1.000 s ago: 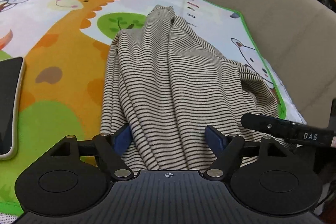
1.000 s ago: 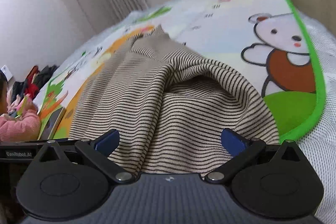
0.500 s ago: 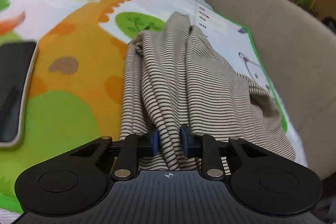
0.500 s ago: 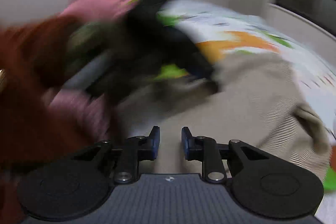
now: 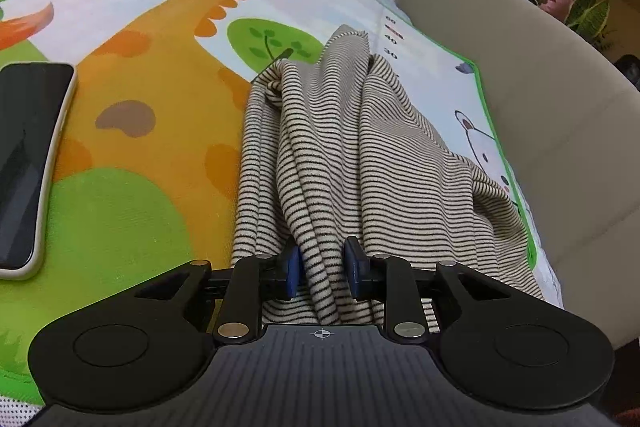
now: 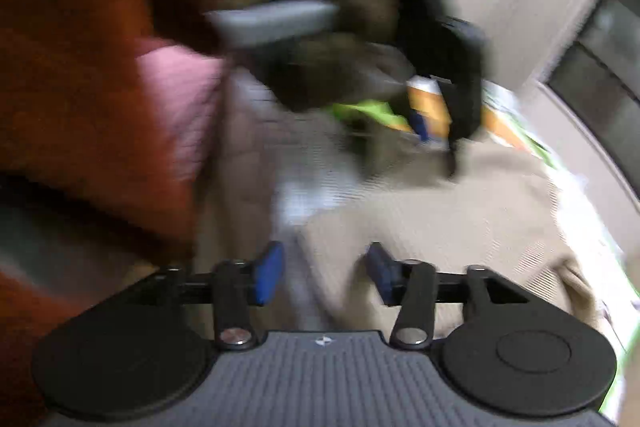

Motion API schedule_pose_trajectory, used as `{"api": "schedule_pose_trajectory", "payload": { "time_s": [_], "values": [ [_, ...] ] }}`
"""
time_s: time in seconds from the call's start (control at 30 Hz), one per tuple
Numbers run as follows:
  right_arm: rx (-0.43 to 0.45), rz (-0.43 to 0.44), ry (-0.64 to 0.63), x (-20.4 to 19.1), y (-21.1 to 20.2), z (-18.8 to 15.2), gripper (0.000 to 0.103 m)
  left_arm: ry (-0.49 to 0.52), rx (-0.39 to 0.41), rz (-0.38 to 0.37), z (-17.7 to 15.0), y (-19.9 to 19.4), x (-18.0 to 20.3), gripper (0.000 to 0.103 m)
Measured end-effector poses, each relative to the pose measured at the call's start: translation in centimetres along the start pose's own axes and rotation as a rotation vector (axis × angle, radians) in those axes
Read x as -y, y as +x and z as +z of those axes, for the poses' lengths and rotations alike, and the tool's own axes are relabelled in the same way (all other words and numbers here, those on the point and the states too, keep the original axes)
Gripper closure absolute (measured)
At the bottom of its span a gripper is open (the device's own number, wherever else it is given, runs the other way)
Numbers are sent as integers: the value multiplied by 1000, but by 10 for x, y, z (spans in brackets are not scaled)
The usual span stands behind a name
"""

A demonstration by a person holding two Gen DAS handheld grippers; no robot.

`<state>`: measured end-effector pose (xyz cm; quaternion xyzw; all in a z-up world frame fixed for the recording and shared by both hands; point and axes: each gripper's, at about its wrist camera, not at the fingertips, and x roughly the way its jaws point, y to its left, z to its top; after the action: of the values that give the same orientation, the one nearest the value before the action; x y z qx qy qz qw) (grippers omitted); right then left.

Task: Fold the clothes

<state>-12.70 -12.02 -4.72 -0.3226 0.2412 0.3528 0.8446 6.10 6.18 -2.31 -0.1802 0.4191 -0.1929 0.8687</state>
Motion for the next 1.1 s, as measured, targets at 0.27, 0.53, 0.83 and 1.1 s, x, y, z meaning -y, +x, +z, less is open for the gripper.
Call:
{"api": "schedule_pose_trajectory", "payload": {
  "time_s": [0.27, 0.53, 0.83, 1.1],
  "values": [
    [-9, 43, 89, 26, -5, -1, 94, 2, -5, -11, 1, -2, 1, 61],
    [68, -34, 80, 27, -28, -10, 100, 18, -6, -11, -1, -10, 4, 51],
    [317, -677, 555, 242, -152, -28, 100, 110, -53, -71, -16, -12, 28, 26],
    [283, -982, 786, 297, -145, -108, 100, 139, -8, -34, 33, 13, 53, 93]
  ]
}}
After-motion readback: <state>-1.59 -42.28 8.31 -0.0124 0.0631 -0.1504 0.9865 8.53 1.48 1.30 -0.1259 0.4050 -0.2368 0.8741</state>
